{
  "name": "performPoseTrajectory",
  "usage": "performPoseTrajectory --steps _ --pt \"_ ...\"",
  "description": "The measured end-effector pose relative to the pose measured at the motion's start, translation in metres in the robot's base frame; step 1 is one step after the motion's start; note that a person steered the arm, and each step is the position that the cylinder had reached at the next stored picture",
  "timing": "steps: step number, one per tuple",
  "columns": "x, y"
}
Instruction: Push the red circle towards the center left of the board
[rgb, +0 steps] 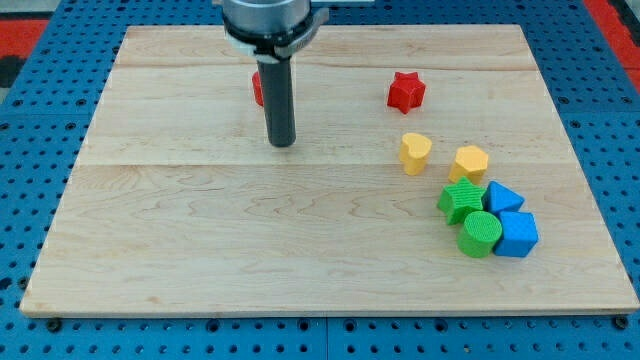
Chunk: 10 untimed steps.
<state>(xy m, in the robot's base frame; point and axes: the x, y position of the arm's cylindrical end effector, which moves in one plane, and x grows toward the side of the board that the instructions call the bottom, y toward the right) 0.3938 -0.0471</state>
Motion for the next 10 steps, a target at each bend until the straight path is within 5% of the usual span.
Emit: performPoseTrajectory --steps 4,10 --pt "-0.092 0.022" --pt "-0.071 -0.123"
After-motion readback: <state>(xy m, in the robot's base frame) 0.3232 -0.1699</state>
